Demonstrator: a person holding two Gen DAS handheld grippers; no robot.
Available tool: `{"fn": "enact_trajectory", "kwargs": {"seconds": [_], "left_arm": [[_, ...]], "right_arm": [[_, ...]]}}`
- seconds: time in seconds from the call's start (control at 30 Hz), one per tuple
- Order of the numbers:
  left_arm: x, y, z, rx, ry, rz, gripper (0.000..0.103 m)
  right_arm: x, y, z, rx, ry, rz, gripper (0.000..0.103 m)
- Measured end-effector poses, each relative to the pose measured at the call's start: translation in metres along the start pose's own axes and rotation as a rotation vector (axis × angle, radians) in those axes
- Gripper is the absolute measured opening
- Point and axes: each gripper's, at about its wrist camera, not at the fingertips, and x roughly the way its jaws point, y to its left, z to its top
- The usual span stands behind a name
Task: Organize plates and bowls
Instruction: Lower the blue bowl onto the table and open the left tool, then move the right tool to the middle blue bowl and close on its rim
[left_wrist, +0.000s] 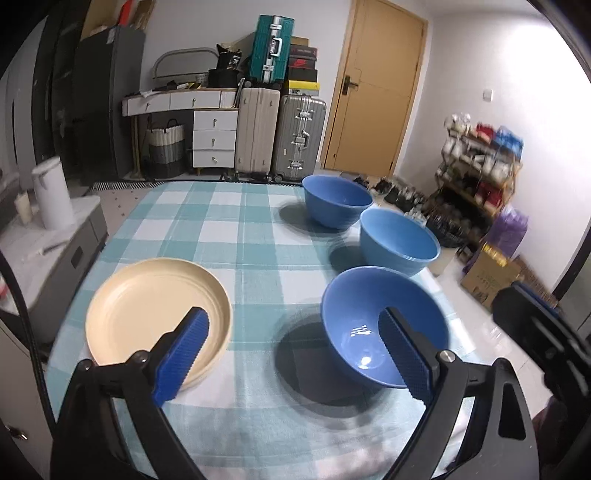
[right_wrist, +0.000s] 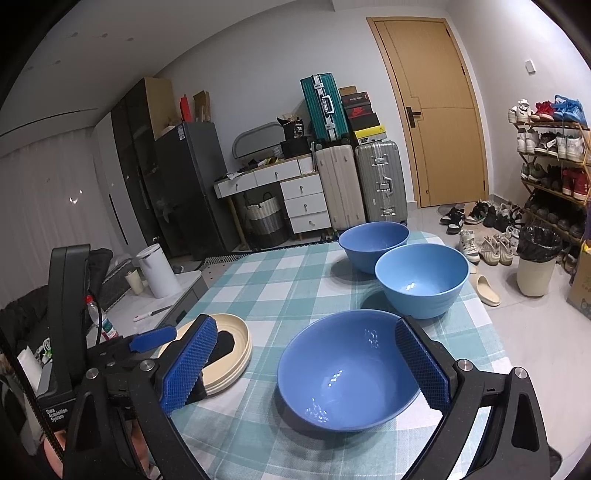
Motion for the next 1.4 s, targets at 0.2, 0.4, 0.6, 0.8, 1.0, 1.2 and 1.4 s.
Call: {"fn": "enact_trajectory", "kwargs": {"seconds": [0.2,0.4,0.6,0.8,1.0,1.2,1.4], "left_arm": [[-0.007,-0.004,-0.002,0.018,-0.024,0.007,0.094],[-0.011,-0.001,-0.004,0.006,-0.025,-0.015,0.094],[-0.011,0.003,-0.006,-0.010,-0.015,-0.024,0.094],[-0.008,0.010,-0.010,-0.029,-0.036,0.023,0.094],[-0.005,0.017,-0.006,-0.055,-0.069,0.061,0.094],[0.003,0.010,-0.007,0.014,-0.092,0.118,0.094],[0.019,0.005,-0.001,0.074,-0.079,0.141,0.094]], "right_arm": [[-0.006,0.002,0.004,-0.001,0.014,-0.005,0.099],[-0.011,0.009,0.010,-0.027,0.020,-0.033,0.099],[-0.007,0.016,0.009,-0.057,0.033,-0.055,0.099],[0.006,0.011,0.003,-0.043,0.071,-0.073,0.099],[0.019,-0.006,0.017,-0.017,0.103,-0.092,0.099],[0.024,-0.045,0.055,0.044,0.098,-0.104,0.099],[0.059,-0.097,0.090,0.104,0.156,-0.161,0.099]]}}
